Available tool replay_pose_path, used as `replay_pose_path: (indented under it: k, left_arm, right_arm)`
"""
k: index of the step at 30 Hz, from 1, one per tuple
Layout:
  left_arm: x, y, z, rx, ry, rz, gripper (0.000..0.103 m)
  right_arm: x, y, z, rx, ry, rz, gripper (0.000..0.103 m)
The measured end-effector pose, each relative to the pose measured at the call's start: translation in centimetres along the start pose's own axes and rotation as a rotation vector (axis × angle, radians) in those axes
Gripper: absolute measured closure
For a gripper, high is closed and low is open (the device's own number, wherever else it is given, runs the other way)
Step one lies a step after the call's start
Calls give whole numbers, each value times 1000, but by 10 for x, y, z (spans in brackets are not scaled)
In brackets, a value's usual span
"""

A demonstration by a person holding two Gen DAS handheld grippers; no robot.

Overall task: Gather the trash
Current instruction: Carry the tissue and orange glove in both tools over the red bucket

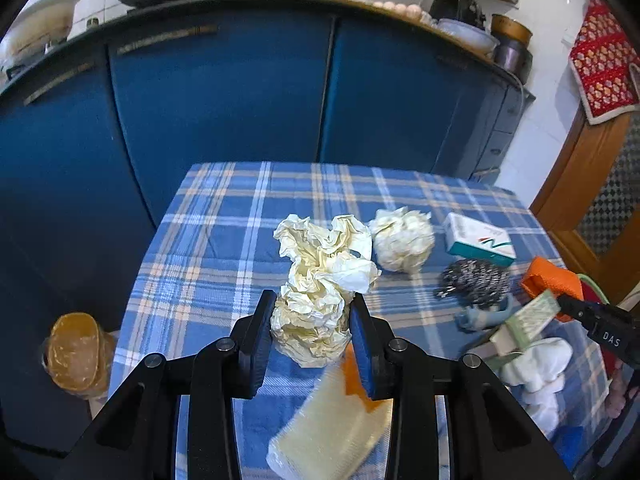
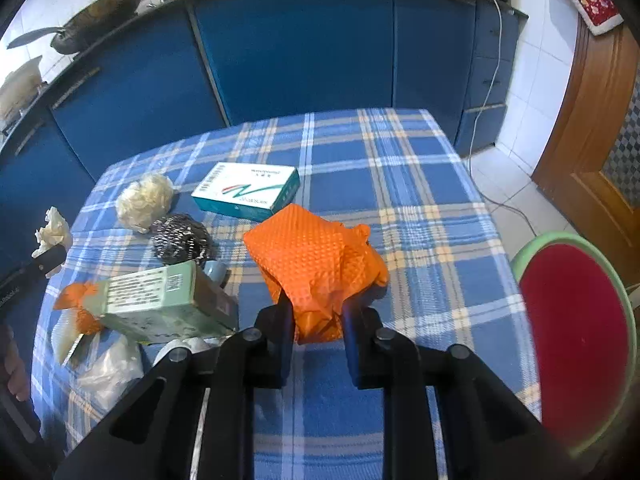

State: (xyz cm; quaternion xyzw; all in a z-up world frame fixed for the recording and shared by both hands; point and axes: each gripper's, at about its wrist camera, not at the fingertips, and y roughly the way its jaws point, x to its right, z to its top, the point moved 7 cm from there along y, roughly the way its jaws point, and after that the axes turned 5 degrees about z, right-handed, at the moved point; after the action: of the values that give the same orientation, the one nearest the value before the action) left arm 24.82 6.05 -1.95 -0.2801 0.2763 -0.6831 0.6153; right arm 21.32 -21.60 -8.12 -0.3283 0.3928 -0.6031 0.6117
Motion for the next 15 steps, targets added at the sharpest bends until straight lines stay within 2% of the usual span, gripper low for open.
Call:
replay_pose_path:
  k: [15]
  left_arm:
    - [42,-54,-2,68,21,-90,66]
  right_arm:
    - [9,-62,-10,105,20,16,79]
